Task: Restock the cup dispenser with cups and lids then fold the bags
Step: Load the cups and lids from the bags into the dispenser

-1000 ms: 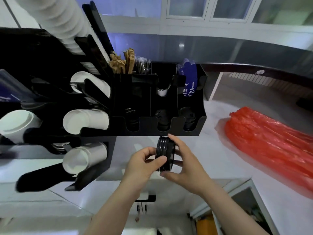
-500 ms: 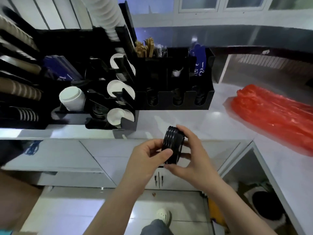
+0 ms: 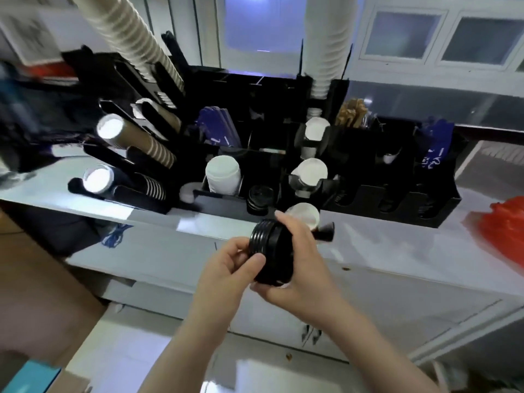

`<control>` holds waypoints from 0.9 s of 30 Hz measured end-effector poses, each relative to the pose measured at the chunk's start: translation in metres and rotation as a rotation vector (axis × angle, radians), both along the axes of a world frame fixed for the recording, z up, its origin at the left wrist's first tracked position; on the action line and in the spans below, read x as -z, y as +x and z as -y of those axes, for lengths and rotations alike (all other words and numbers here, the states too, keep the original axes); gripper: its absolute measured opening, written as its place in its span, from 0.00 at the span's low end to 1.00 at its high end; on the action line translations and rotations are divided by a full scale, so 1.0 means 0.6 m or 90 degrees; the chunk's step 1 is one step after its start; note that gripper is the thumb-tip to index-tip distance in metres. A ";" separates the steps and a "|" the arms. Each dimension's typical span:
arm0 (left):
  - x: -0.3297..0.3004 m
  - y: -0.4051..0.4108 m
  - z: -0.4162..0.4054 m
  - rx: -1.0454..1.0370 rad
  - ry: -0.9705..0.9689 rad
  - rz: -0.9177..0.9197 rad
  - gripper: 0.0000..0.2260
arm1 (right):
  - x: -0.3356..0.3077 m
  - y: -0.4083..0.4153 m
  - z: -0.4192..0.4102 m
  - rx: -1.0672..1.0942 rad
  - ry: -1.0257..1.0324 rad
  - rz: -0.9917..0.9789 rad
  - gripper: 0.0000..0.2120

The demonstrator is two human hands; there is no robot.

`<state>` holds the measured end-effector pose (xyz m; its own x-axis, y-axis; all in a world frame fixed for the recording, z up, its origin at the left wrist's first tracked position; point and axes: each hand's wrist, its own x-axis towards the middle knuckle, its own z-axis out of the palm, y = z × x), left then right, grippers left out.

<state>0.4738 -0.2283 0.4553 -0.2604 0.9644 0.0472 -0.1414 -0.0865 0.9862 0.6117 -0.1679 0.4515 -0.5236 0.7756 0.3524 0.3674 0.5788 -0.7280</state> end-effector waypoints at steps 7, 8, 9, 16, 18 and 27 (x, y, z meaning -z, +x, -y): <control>0.015 -0.200 -0.050 0.037 -0.005 -0.004 0.06 | 0.032 -0.201 -0.047 0.037 0.000 -0.015 0.44; 0.017 -0.216 -0.058 0.048 -0.008 -0.001 0.06 | 0.035 -0.216 -0.052 0.051 -0.003 -0.010 0.43; 0.019 -0.228 -0.066 0.062 -0.013 0.003 0.07 | 0.040 -0.228 -0.056 0.066 0.005 -0.007 0.43; 0.043 -0.291 -0.124 0.064 -0.079 0.012 0.12 | 0.070 -0.263 -0.112 0.250 0.007 0.036 0.43; 0.051 -0.304 -0.146 0.042 -0.099 0.018 0.12 | 0.074 -0.266 -0.137 0.303 0.015 0.087 0.44; 0.073 -0.333 -0.257 0.012 -0.067 -0.198 0.15 | 0.081 -0.285 -0.269 0.431 0.039 0.261 0.41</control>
<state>0.2741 -0.0744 0.4113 -0.2308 0.9728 0.0214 0.1679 0.0182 0.9856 0.4410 -0.0067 0.4028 -0.0425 0.9574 0.2857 0.8856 0.1685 -0.4328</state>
